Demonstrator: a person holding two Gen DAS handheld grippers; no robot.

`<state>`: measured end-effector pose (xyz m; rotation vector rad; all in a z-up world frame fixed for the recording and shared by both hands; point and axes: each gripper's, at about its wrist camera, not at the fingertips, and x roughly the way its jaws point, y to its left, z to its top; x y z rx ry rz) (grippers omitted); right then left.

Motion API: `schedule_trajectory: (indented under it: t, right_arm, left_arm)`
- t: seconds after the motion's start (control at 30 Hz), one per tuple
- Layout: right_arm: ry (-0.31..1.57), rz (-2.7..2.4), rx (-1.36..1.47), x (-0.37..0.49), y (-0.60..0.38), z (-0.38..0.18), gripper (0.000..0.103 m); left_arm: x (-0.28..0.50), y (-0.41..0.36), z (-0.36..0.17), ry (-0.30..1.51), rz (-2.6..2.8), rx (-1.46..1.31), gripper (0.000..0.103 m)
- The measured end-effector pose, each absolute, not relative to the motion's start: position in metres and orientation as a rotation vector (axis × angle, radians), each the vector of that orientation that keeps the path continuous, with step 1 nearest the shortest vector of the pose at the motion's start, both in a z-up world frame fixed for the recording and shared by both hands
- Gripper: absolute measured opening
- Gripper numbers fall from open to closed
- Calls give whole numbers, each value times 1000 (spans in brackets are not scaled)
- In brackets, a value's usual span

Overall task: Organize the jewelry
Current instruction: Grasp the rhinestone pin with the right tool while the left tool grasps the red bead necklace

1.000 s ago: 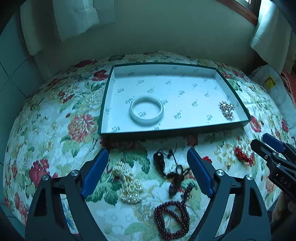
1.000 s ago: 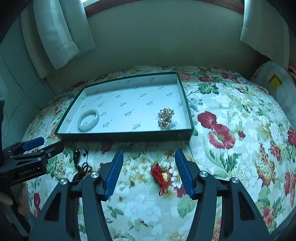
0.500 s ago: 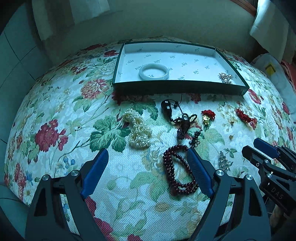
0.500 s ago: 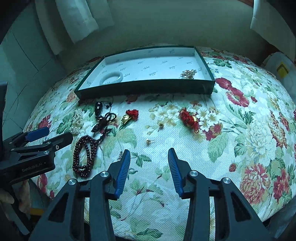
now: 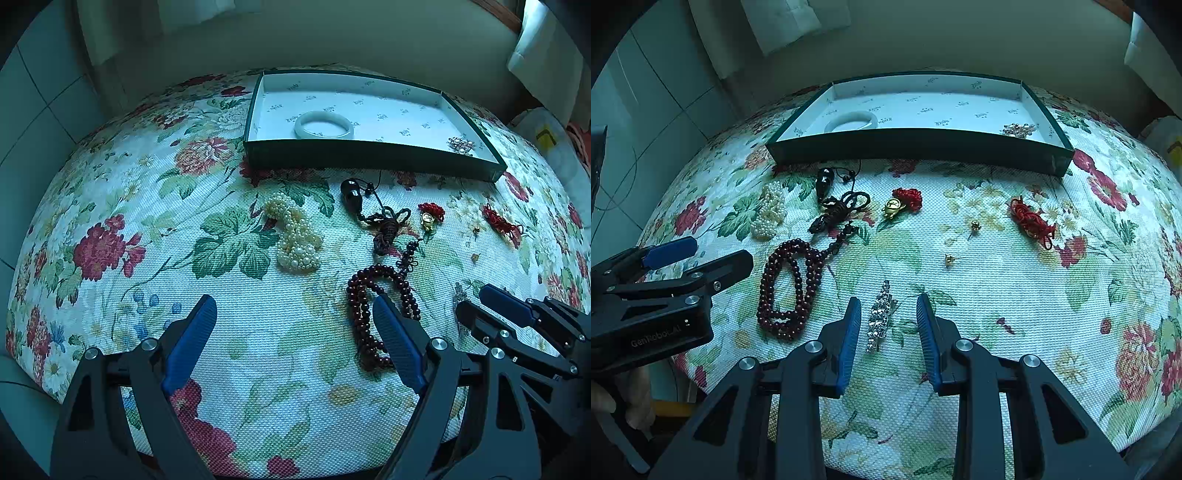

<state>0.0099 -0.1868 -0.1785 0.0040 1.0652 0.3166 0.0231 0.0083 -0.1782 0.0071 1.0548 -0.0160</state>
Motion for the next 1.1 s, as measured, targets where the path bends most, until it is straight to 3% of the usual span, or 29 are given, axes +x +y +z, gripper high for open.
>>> schedule_trajectory:
  t: [0.13,0.23,1.1]
  right_arm:
    - [1069,315,-20,12,-183,-183,23]
    - [1069,315,-32,12,-183,-184,11]
    - [1025,268,45,18,-227,-171,11]
  left_arm:
    - [24,6,-180,1058,-20,8,86]
    - [25,3,-180,1061,-23,11,86]
    - [36,-40,-201,1112,-95,50,86]
